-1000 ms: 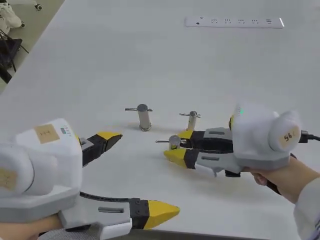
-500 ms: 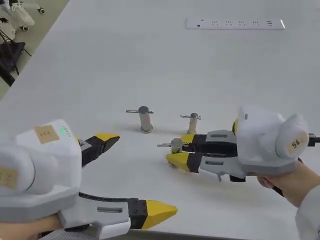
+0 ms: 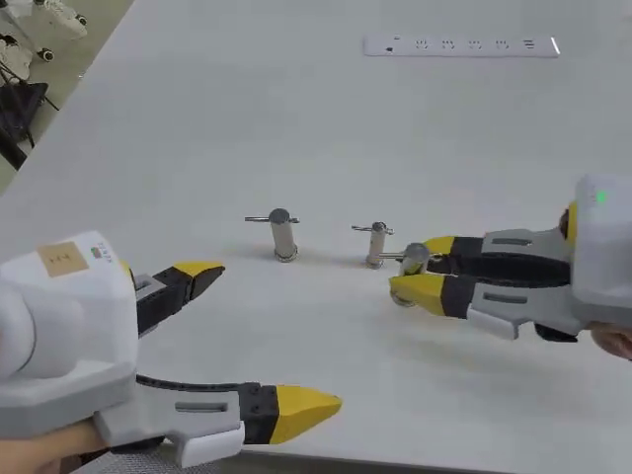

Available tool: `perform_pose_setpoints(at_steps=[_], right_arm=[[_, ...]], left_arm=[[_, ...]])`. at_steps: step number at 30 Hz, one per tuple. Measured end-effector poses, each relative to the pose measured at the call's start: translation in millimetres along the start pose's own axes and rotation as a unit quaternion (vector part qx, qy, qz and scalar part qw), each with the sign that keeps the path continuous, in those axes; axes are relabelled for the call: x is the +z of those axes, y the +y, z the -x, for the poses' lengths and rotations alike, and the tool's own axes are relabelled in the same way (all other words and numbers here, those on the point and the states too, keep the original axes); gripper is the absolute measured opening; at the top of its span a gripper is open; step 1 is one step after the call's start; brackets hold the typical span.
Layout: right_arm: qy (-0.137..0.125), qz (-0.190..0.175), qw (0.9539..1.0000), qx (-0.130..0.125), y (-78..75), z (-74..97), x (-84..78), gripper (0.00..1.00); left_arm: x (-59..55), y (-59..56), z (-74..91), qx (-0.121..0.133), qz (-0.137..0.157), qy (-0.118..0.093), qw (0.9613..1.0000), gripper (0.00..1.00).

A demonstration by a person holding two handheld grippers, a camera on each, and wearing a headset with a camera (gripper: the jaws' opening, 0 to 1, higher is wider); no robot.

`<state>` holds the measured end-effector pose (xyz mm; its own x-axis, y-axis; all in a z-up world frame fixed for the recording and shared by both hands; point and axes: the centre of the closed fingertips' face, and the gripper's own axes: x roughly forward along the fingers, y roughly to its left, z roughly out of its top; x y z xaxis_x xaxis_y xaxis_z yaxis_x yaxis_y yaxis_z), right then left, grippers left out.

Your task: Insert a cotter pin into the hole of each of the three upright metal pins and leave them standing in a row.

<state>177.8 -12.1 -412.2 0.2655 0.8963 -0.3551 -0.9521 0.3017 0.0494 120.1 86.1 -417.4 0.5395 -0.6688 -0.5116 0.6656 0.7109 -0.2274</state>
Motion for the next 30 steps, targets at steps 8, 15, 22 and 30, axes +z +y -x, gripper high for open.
perform_pose_setpoints(at_steps=[8, 15, 22, 30], right_arm=[[-0.004, -0.007, 0.9995, -0.031, -33.9, 23.4, -1.3, 0.08], [0.0, -0.01, 0.9992, -0.039, -57.9, 32.1, -14.0, 0.08], [0.01, -0.011, 0.9994, -0.031, -64.7, 32.2, -27.5, 0.08], [0.006, -0.017, 0.9996, -0.023, -66.3, 31.9, -37.2, 0.08]], left_arm=[[-0.3, 5.6, 1.5, 0.012, -0.003, 0.005, 0.9999, 0.99], [-6.2, 4.1, 3.1, 0.013, -0.008, 0.022, 0.9997, 0.99], [-9.2, 1.8, 3.5, 0.015, -0.013, 0.036, 0.9992, 0.99], [-9.5, -6.9, 0.8, 0.003, -0.01, 0.047, 0.9988, 0.99]])
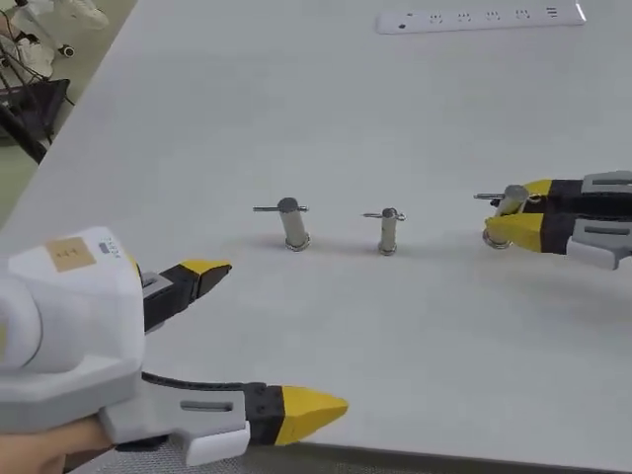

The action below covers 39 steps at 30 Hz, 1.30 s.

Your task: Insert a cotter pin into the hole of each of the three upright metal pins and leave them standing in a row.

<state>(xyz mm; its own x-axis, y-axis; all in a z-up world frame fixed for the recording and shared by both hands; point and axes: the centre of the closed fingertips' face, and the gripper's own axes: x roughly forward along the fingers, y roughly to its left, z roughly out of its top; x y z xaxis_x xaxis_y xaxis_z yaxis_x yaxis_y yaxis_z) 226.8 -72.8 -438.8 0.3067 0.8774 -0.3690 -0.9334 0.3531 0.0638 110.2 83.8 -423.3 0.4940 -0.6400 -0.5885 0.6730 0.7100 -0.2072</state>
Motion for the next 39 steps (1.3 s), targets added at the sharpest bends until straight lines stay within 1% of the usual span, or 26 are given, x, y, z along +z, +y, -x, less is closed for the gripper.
perform_pose_setpoints(at_steps=[4, 7, 9, 16, 20, 32, 33, 39], right_arm=[[0.0, -0.002, 1.0, 0.004, 1.1, -0.4, -4.2, 0.08], [-0.004, -0.001, 1.0, 0.006, 1.9, -0.2, -4.2, 0.08], [-0.004, 0.0, 1.0, 0.007, 2.1, -0.8, -5.2, 0.08], [-0.012, 0.001, 0.9999, 0.009, 1.6, -3.2, -6.6, 0.08], [-0.011, 0.006, 0.9999, 0.012, 3.0, -4.4, -8.1, 0.08], [-0.012, -0.001, 0.9999, -0.002, 2.2, -6.4, -15.2, 0.08], [-0.019, -0.005, 0.9998, -0.004, 1.5, -6.2, -14.1, 0.08], [-0.021, -0.003, 0.9997, -0.01, 0.3, -6.9, -13.4, 0.08]], left_arm=[[-0.5, -2.7, -2.0, -0.001, 0.003, 0.004, 1.0, 0.99], [-0.8, -5.6, -3.0, -0.008, 0.007, 0.006, 0.9999, 0.99], [0.0, -7.3, -4.2, -0.011, 0.005, 0.008, 0.9999, 0.99], [1.0, -7.4, -5.6, -0.013, 0.004, 0.01, 0.9999, 0.99], [0.6, -7.0, -5.3, -0.013, 0.005, 0.011, 0.9998, 0.99], [-1.3, -7.3, -4.6, -0.011, 0.006, 0.015, 0.9998, 0.99], [-1.3, -7.3, -4.9, -0.011, 0.006, 0.015, 0.9998, 0.99], [-1.2, -8.3, -5.3, -0.013, 0.006, 0.016, 0.9998, 0.99]])
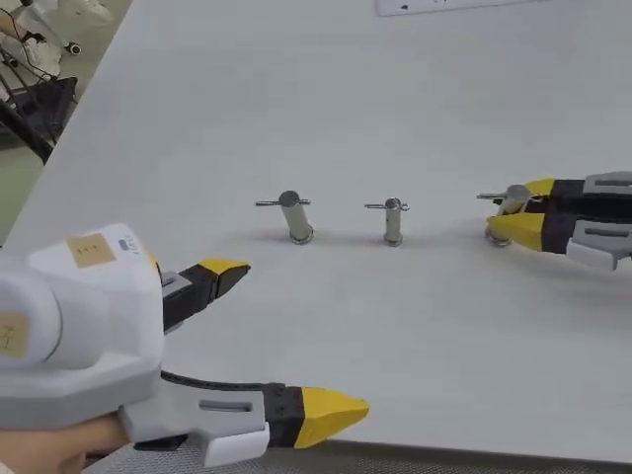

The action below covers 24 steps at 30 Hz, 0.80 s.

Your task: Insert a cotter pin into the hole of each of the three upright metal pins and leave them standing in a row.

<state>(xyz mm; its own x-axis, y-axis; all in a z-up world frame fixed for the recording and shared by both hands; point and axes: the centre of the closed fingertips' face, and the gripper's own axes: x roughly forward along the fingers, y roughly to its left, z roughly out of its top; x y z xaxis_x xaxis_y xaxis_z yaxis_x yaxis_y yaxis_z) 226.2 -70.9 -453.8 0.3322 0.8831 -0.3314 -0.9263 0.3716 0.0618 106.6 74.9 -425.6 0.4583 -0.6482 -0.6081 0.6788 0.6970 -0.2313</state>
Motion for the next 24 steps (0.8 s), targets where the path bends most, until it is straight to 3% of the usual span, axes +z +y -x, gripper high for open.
perform_pose_setpoints(at_steps=[12, 13, 18, 20, 22, 24], right_arm=[[0.004, -0.001, 0.9999, -0.013, 0.1, -2.1, -1.4, 0.11], [-0.001, -0.006, 0.9997, -0.023, -2.5, -2.1, 0.1, 0.14], [-0.008, -0.018, 0.9994, -0.028, 0.2, 2.4, 10.7, 0.31], [-0.008, -0.015, 0.9993, -0.032, 2.9, 5.6, 17.2, 0.36], [-0.008, -0.042, 0.9973, -0.06, -1.1, 8.6, 22.5, 0.49], [-0.012, -0.038, 0.9973, -0.062, 3.0, 11.9, 29.6, 0.61]], left_arm=[[0.2, 2.5, 0.5, 0.007, -0.002, -0.004, 1.0, 0.99], [0.2, 2.4, 0.5, 0.006, -0.002, -0.004, 1.0, 0.99], [0.3, 5.2, 1.4, 0.009, 0.0, -0.008, 0.9999, 0.99], [4.6, 8.0, 3.2, 0.014, -0.001, -0.023, 0.9996, 0.99], [6.3, 10.3, 4.5, 0.016, 0.007, -0.029, 0.9994, 0.99], [11.7, 14.3, 5.8, 0.022, 0.015, -0.045, 0.9986, 0.99]])
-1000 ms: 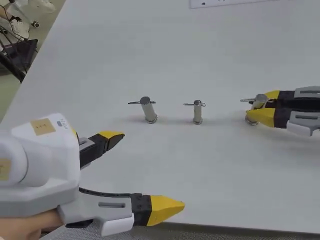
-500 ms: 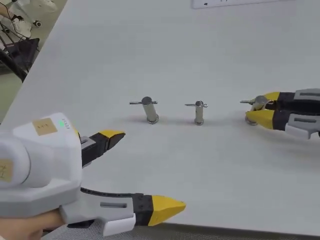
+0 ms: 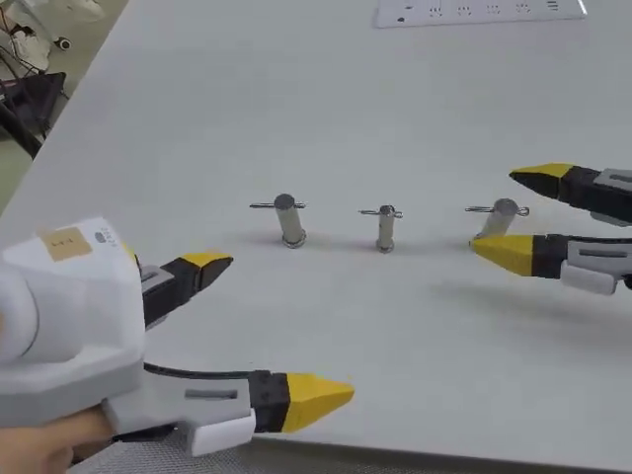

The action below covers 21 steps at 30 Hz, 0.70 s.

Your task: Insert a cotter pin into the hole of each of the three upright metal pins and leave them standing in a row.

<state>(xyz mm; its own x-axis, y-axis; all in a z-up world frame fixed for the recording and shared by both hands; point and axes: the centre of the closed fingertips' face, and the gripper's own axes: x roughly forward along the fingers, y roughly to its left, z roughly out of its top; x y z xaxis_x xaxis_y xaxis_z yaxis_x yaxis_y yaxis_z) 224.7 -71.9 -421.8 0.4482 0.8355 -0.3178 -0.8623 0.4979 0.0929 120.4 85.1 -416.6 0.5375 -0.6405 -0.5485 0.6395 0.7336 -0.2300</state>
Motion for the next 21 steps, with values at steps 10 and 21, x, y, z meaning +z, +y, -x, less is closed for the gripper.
perform_pose_setpoints(at_steps=[10, 21], right_arm=[[-0.003, -0.044, 0.9971, -0.061, 6.7, 18.2, 18.0, 0.84], [0.014, -0.075, 0.9928, -0.092, 30.2, 39.7, 15.9, 0.89]], left_arm=[[8.5, 15.6, 6.9, 0.018, -0.004, -0.026, 0.9995, 0.99], [-3.1, 31.8, 20.1, 0.03, 0.006, -0.028, 0.9991, 0.99]])
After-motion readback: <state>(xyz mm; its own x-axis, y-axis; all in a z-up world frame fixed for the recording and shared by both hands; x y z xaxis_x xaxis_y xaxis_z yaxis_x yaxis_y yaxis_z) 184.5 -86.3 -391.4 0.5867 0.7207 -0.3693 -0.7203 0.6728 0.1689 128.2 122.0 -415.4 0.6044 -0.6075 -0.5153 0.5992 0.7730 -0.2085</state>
